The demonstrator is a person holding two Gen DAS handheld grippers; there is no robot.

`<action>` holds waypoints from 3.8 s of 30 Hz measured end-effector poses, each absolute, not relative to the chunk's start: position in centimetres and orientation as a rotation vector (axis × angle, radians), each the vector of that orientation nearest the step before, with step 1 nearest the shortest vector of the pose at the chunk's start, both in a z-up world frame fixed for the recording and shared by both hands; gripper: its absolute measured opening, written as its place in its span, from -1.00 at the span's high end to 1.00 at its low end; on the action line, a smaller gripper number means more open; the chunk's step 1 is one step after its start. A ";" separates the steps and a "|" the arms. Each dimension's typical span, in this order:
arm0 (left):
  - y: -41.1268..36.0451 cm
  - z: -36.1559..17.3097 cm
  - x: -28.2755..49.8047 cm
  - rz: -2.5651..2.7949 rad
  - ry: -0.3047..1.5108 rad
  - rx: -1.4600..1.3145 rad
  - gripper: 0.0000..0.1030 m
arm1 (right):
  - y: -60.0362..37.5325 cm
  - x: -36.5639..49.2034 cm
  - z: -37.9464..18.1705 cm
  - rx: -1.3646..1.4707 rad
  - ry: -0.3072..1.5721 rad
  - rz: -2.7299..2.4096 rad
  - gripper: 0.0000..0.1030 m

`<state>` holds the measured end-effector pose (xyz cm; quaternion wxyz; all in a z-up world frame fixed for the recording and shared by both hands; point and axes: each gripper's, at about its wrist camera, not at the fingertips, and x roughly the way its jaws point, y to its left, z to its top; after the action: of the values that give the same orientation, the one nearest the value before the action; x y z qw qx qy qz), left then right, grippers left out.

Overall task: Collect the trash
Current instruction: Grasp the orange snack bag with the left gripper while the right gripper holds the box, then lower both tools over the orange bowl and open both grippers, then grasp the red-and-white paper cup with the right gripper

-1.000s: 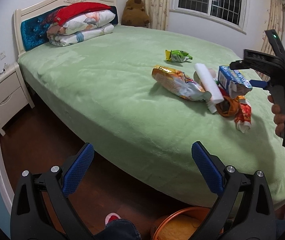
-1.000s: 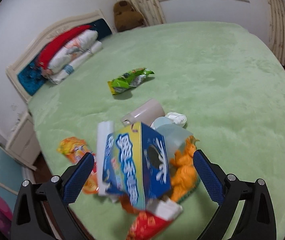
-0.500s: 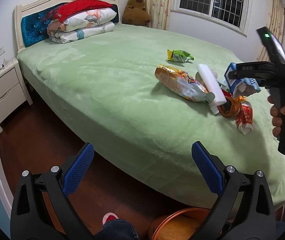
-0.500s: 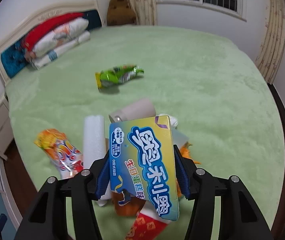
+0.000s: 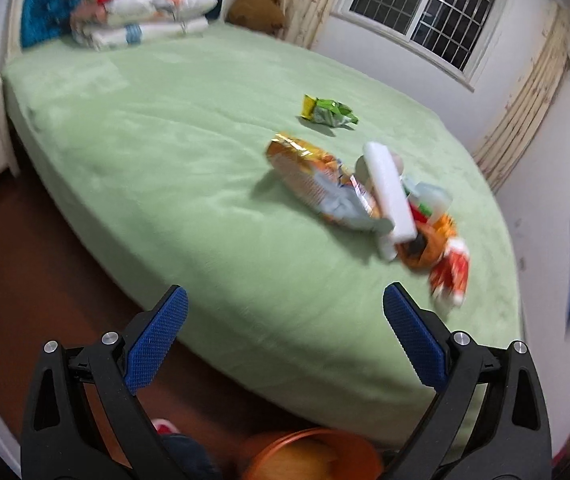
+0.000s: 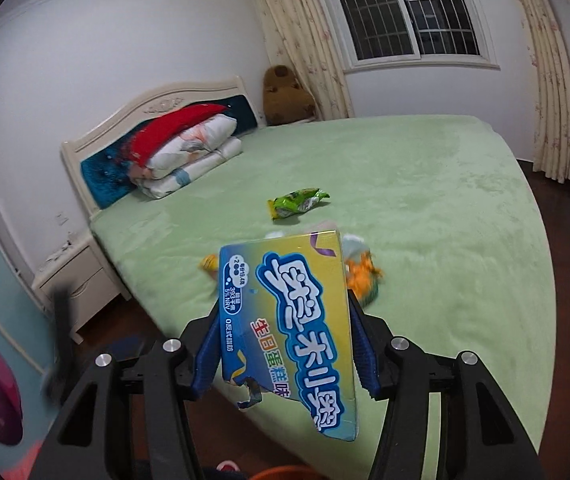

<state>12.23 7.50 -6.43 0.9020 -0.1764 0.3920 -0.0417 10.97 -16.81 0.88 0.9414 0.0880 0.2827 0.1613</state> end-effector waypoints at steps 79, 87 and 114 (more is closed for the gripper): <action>-6.2 -29.9 2.8 -0.132 1.407 0.164 -0.59 | -16.5 4.5 -28.2 0.173 1.241 0.146 -0.70; -5.4 -29.1 2.1 -0.107 1.383 0.180 -0.59 | -18.5 3.8 -27.3 0.221 1.208 0.129 -0.70; 1.9 -9.2 3.4 -0.026 0.796 -0.109 -0.73 | -19.1 13.2 -7.5 0.249 0.744 0.198 -0.78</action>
<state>3.37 1.85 -9.16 0.9203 -0.0532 0.3875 -0.0126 13.18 -19.06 -7.54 0.9193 0.1213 0.3617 0.0963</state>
